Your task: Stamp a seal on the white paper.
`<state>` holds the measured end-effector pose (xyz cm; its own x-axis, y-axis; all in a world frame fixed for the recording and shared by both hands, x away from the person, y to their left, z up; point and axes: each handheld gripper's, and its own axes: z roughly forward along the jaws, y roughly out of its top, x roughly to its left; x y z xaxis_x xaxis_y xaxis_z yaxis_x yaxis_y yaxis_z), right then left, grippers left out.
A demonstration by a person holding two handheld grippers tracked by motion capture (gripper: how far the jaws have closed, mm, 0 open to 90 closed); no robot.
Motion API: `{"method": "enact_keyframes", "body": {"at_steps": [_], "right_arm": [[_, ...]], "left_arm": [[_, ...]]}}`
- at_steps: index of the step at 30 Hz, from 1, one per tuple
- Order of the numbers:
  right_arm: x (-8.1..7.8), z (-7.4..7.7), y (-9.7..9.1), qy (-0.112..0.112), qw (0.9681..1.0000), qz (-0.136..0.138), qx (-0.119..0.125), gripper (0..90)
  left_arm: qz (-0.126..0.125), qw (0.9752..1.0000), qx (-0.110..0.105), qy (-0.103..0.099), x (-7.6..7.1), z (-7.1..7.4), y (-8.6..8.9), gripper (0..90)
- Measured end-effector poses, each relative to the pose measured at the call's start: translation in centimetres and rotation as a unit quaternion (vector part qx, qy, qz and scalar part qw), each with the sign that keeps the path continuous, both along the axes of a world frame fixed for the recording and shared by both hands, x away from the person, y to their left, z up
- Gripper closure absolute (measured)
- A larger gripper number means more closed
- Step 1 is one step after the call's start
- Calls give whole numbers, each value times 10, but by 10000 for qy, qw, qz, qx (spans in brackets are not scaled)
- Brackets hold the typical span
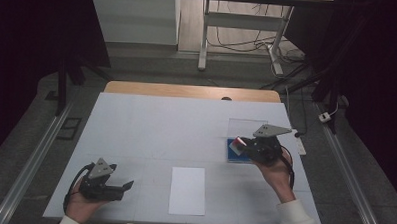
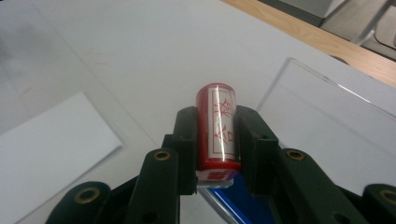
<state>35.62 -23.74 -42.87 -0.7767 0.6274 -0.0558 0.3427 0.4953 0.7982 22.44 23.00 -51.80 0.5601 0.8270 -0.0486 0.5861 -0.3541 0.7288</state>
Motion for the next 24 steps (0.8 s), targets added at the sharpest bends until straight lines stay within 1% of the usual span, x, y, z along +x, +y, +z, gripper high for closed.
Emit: {"method": "enact_keyframes", "body": {"at_steps": [5, 6, 11, 15, 20, 24], "right_arm": [[-7, 1, 16, 97, 9994, 334, 65, 697], [-8, 1, 20, 86, 9992, 396, 64, 696], [-15, 0, 34, 164, 9978, 634, 34, 697], [-20, -1, 43, 228, 9965, 804, 26, 696], [-27, -3, 55, 298, 9942, 1030, 75, 697], [-34, -4, 68, 313, 9920, 1223, -7, 697]], "left_arm": [[-3, 10000, -9, -2, 0, 0, 0, 156], [-1, 10000, -4, -2, 0, 0, 0, 156], [2, 10000, -18, -6, 0, 0, 0, 156], [-1, 10000, -37, -7, 0, 1, 0, 156], [-4, 10000, -25, -3, 0, 0, 0, 157], [-11, 10000, -22, -4, 0, 0, 0, 157]]}}
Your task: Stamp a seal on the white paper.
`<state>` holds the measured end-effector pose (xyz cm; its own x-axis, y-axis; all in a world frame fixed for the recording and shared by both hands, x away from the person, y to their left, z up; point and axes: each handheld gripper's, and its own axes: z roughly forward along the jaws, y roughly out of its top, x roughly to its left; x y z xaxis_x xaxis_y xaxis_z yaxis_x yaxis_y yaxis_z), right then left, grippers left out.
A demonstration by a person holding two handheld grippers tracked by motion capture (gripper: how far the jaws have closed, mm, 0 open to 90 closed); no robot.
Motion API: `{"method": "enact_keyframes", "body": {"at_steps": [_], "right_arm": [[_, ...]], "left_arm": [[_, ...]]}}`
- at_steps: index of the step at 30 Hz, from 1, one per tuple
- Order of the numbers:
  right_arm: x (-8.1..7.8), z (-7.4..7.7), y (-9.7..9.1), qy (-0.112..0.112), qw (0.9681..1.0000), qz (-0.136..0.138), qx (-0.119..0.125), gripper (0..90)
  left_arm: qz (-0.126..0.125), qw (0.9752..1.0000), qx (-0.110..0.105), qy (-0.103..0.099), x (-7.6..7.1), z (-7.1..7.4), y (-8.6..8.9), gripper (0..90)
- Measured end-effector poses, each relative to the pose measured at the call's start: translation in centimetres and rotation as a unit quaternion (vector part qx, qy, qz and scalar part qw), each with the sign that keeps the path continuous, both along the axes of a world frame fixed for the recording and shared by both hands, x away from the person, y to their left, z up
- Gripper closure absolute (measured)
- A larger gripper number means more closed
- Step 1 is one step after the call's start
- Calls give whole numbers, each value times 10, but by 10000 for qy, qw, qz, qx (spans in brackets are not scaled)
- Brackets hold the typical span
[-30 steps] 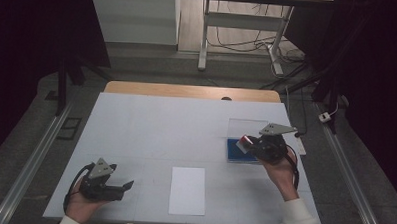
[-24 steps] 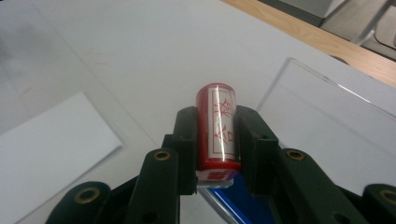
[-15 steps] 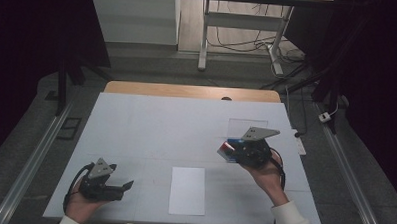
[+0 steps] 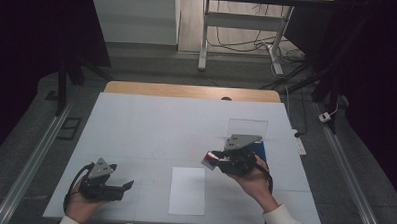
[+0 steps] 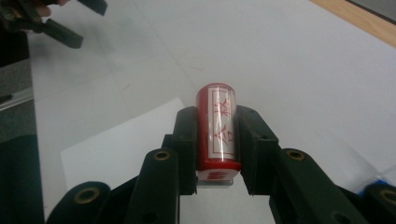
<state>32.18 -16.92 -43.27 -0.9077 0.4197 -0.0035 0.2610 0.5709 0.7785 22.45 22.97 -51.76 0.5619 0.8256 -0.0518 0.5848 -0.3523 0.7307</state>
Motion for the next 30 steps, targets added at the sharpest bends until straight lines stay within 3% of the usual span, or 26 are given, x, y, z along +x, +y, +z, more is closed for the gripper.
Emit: {"method": "enact_keyframes", "body": {"at_steps": [15, 30], "right_arm": [[-27, -15, 44, 101, 9965, 718, -420, 697], [-30, -36, 59, 180, 9932, 824, -804, 697]], "left_arm": [[-8, 10000, -15, 14, 0, 0, -1, 158], [-9, 10000, -16, 1, -1, 0, -1, 158]]}}
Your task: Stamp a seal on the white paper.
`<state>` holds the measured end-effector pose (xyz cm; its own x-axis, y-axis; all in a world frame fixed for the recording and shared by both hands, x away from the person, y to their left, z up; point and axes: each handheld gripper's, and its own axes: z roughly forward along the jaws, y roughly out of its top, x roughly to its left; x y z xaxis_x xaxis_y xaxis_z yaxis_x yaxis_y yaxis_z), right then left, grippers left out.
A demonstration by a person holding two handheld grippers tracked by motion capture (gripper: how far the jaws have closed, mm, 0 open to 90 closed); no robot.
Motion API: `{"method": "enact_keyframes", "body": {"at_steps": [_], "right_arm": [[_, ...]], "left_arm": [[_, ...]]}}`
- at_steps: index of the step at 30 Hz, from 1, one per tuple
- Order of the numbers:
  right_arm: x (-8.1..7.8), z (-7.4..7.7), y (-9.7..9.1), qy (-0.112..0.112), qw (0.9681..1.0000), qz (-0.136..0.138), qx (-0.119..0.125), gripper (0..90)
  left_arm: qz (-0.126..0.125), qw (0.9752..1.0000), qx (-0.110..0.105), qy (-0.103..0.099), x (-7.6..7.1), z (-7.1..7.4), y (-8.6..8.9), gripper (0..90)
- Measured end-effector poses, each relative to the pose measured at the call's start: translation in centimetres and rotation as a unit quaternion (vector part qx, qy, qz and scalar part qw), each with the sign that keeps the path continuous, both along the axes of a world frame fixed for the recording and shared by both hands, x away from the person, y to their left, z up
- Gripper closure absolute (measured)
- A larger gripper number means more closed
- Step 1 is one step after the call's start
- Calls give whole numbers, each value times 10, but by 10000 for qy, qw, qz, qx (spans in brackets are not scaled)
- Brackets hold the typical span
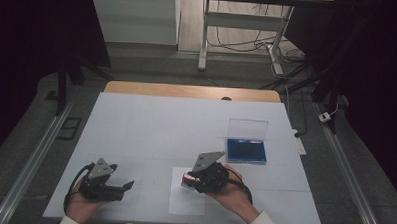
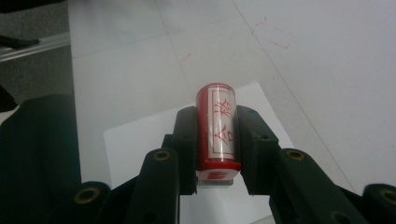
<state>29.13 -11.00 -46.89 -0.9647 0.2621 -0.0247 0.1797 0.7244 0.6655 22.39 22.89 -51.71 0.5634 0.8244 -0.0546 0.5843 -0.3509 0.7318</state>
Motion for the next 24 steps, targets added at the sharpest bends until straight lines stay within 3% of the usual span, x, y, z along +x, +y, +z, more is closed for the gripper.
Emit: {"method": "enact_keyframes", "body": {"at_steps": [24], "right_arm": [[2, -25, 8, 15, 9997, 34, -224, 697]], "left_arm": [[8, 10000, 9, -7, 0, 0, 0, 158]]}}
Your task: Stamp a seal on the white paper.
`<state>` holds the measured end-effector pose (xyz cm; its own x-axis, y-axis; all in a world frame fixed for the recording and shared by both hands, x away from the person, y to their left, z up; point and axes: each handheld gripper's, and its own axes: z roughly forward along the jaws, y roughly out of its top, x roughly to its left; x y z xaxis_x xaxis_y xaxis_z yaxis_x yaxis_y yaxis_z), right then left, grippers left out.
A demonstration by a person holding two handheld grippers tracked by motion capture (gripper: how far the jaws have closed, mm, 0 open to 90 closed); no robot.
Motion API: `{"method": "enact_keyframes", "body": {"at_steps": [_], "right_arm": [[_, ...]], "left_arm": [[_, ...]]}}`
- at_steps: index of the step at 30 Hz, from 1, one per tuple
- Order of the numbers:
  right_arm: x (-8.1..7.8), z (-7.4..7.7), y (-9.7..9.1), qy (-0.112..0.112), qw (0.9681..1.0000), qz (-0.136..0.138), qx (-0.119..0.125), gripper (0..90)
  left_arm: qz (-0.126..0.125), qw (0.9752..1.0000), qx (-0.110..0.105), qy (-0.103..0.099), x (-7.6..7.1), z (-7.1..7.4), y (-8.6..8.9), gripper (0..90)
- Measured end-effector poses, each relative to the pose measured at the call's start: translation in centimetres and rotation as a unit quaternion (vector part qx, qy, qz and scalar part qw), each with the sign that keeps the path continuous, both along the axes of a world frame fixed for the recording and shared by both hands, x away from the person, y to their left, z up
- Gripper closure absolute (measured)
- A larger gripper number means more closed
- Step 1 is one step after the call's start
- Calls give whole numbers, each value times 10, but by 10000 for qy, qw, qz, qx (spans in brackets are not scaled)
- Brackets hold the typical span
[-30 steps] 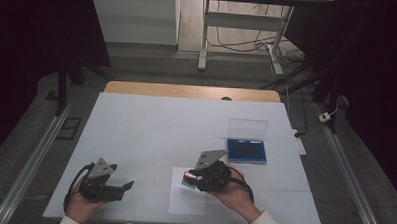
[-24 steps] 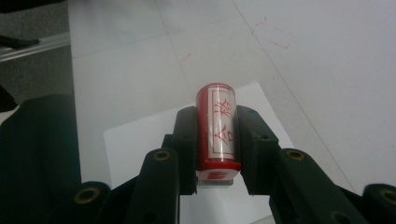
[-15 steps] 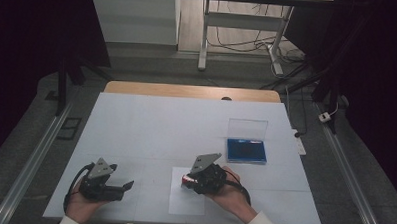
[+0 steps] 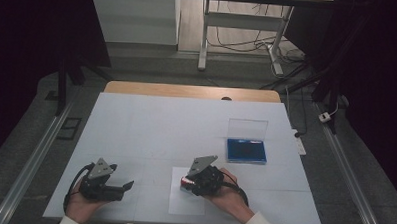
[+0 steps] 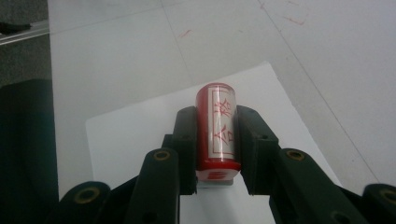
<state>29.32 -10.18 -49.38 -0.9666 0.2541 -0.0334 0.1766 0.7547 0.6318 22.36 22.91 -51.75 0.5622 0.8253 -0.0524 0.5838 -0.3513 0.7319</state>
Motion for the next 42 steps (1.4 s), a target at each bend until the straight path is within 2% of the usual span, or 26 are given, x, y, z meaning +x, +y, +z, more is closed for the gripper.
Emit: {"method": "enact_keyframes", "body": {"at_steps": [13, 20, 24, 29, 42], "right_arm": [[-2, -2, 1, -49, 9999, -21, -92, 701], [-2, -3, 4, -1, 9997, -54, -234, 704], [-2, -2, 7, 16, 9992, -79, -404, 705], [-2, -4, 7, 60, 9992, -169, -370, 706], [-2, -4, 7, 68, 9991, -180, -373, 706]], "left_arm": [[-9, 10000, 5, 1, -1, 0, 1, 158], [10, 10000, -2, -10, -1, 1, 2, 158], [31, 10000, -2, -6, -2, 1, 2, 157], [24, 10000, 6, -8, -3, 2, 0, 157], [115, 9999, -15, 20, -5, 3, 1, 155]]}}
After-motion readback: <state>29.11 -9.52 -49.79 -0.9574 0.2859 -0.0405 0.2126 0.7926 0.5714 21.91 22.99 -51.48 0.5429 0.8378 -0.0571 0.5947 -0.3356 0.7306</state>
